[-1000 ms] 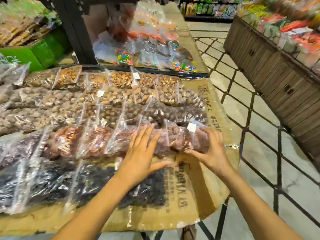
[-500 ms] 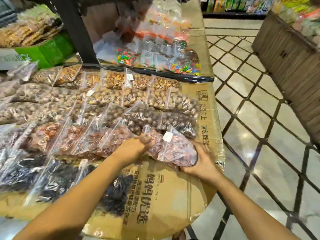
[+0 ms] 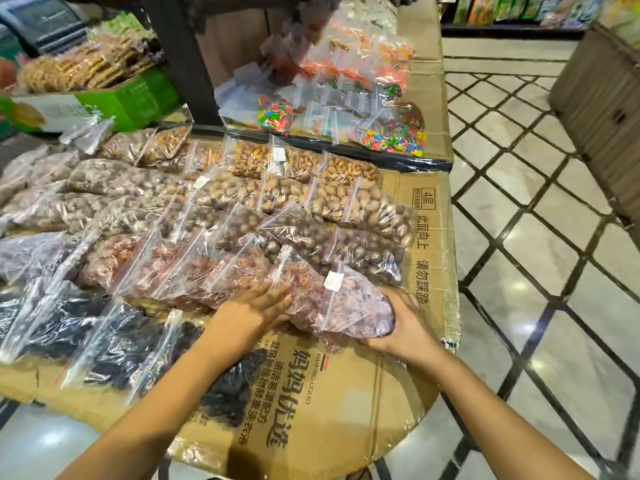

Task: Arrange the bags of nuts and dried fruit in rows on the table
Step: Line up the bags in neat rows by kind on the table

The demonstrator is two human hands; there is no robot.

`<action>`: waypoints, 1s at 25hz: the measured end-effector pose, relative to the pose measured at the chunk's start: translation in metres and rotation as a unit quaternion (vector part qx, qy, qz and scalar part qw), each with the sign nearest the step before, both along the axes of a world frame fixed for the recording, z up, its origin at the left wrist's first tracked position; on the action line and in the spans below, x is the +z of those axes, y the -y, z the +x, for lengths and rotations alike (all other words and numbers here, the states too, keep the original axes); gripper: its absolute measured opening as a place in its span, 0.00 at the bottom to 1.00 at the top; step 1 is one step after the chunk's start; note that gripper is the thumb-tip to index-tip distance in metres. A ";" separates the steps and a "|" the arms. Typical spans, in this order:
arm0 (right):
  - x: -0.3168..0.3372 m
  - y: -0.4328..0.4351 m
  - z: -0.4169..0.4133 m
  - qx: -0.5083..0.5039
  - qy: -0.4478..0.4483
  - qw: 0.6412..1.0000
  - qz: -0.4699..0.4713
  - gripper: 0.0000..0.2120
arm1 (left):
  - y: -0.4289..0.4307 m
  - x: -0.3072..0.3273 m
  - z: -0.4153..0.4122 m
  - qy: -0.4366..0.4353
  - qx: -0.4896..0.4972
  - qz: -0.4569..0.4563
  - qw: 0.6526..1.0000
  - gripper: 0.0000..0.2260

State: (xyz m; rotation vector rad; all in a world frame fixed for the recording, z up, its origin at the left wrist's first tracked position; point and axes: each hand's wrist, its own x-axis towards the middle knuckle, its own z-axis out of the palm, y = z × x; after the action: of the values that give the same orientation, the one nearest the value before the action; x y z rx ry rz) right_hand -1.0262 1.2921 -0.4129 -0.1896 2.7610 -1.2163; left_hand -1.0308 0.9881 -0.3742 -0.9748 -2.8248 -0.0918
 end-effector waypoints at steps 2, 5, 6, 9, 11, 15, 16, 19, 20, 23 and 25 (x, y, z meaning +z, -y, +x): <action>0.004 -0.001 -0.007 0.028 0.005 0.998 0.057 0.48 | -0.005 0.005 -0.005 0.087 0.074 0.028 0.993 0.27; 0.007 0.002 -0.007 0.010 0.033 0.999 0.030 0.48 | -0.024 0.007 -0.034 0.200 0.247 0.154 0.936 0.35; 0.006 0.005 -0.004 -0.014 0.031 0.999 -0.004 0.47 | -0.031 0.006 -0.042 0.200 0.275 0.167 0.926 0.35; 0.003 0.009 -0.001 -0.029 -0.019 0.999 -0.033 0.46 | -0.043 -0.001 -0.050 0.177 0.318 0.267 0.892 0.26; 0.009 0.008 -0.004 0.025 -0.008 0.999 0.037 0.48 | -0.042 -0.002 -0.043 0.150 0.334 0.347 0.863 0.20; 0.009 0.004 -0.013 0.090 0.026 0.990 0.106 0.52 | -0.037 -0.010 -0.016 0.049 0.329 0.340 0.880 0.12; 0.009 0.004 -0.013 0.095 0.022 0.990 0.098 0.52 | -0.039 -0.008 -0.014 0.027 0.322 0.330 0.887 0.12; 0.006 0.004 -0.009 0.095 -0.007 0.993 0.064 0.48 | -0.042 -0.008 -0.013 -0.010 0.305 0.312 0.900 0.11; 0.003 0.004 -0.008 0.094 -0.018 0.994 0.053 0.47 | -0.043 -0.010 -0.011 -0.019 0.308 0.303 0.902 0.11; 0.000 0.005 -0.014 0.102 0.003 0.990 0.093 0.53 | -0.041 -0.014 -0.002 0.014 0.314 0.288 0.905 0.12; 0.015 0.005 -0.022 0.129 0.085 0.974 0.167 0.62 | -0.034 -0.013 0.001 0.046 0.289 0.265 0.919 0.16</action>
State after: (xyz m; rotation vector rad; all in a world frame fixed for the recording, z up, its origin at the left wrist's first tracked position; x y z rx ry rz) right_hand -1.0484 1.2872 -0.3981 -0.3758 2.6369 -0.6609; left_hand -1.0301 1.0226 -0.3876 -0.0145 -2.7872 -0.7912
